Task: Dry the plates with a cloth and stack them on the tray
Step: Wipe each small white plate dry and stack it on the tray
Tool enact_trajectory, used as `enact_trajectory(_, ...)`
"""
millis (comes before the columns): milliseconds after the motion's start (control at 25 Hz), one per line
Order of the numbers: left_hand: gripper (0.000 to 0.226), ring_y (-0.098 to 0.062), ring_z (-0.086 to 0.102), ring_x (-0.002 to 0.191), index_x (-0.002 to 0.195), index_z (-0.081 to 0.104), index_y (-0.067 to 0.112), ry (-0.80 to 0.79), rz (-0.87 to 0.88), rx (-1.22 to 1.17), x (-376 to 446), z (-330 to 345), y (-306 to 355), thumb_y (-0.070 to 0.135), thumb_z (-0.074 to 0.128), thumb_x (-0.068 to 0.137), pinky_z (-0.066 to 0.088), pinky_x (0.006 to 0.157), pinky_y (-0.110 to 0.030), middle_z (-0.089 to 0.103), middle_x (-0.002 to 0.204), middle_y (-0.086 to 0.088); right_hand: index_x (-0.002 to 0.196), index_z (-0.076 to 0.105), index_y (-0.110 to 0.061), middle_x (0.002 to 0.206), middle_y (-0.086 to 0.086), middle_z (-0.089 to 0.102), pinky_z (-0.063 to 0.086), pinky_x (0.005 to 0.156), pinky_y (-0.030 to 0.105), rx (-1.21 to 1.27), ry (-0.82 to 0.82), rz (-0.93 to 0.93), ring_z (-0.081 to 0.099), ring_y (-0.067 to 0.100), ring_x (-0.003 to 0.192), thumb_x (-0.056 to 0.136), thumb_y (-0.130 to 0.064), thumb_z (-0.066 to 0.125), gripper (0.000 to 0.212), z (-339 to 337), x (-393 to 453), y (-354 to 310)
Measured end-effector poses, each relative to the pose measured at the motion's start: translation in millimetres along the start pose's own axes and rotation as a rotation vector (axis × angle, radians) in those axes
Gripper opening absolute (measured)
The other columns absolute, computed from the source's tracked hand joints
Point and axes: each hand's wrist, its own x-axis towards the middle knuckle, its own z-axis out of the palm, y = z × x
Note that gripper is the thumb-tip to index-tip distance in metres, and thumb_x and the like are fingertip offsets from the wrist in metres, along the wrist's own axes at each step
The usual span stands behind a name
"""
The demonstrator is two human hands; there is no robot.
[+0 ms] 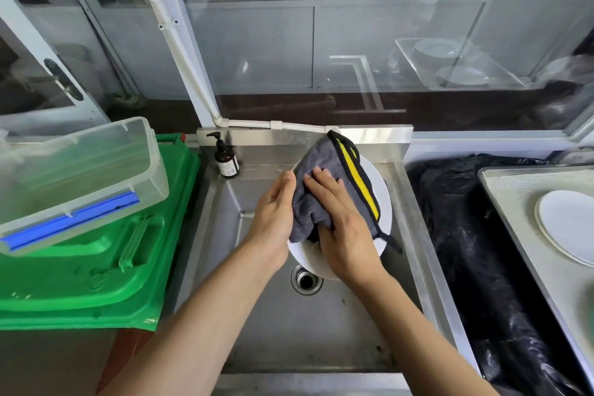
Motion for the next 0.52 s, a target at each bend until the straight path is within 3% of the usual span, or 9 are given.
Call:
enact_trajectory(80,0.028,-0.011,0.076,0.083,0.094,0.074,0.021,0.007,0.018,0.012,-1,2,5,0.032,0.05,0.105,0.059,0.069,-0.022,0.079,0.088,0.003,0.148,0.051,-0.007,0.159,0.003,0.04,0.013,0.129,0.037,-0.031,-0.007,-0.047,0.027,0.011,0.153,0.095,0.001,0.052,0.053,0,0,-1)
enact_trajectory(160,0.031,-0.011,0.075,0.082,0.087,0.077,0.03,0.042,0.038,0.017,2,-1,8,0.035,0.052,0.104,0.06,0.077,-0.029,0.079,0.085,0.006,0.145,0.054,-0.005,0.158,0.005,0.044,0.016,0.128,0.038,-0.061,-0.065,-0.116,0.031,0.016,0.153,0.096,-0.011,0.052,0.049,4,-22,4)
enact_trajectory(240,0.038,0.001,0.072,0.072,0.074,0.074,0.051,0.049,0.065,0.068,3,-7,6,0.039,0.052,0.103,0.059,0.074,-0.025,0.075,0.074,0.019,0.146,0.054,-0.007,0.158,0.004,0.044,0.02,0.127,0.043,-0.064,-0.136,-0.143,0.031,0.015,0.153,0.092,-0.015,0.046,0.055,7,-51,8)
enact_trajectory(280,0.04,0.007,0.07,0.068,0.072,0.073,0.054,0.043,0.073,0.103,2,-8,5,0.04,0.052,0.103,0.058,0.068,-0.019,0.072,0.07,0.026,0.146,0.054,-0.009,0.159,0.003,0.043,0.021,0.127,0.043,-0.07,-0.15,-0.147,0.03,0.014,0.153,0.091,-0.015,0.045,0.057,9,-58,11)
enact_trajectory(400,0.03,0.016,0.064,0.063,0.08,0.068,0.033,0.044,0.117,0.113,-1,-6,-2,0.033,0.052,0.104,0.047,0.055,-0.003,0.068,0.065,0.032,0.149,0.051,-0.01,0.16,0.0,0.039,0.017,0.128,0.041,-0.053,-0.062,-0.081,0.026,0.006,0.153,0.096,-0.011,0.048,0.052,8,-35,12)
enact_trajectory(520,0.031,0.011,0.068,0.067,0.078,0.07,0.031,0.059,0.118,0.076,-3,-2,-2,0.031,0.053,0.104,0.048,0.056,-0.005,0.073,0.07,0.025,0.151,0.047,-0.01,0.162,0.0,0.035,0.011,0.129,0.038,-0.073,0.026,-0.018,0.022,0.005,0.154,0.097,0.004,0.05,0.056,1,5,10)
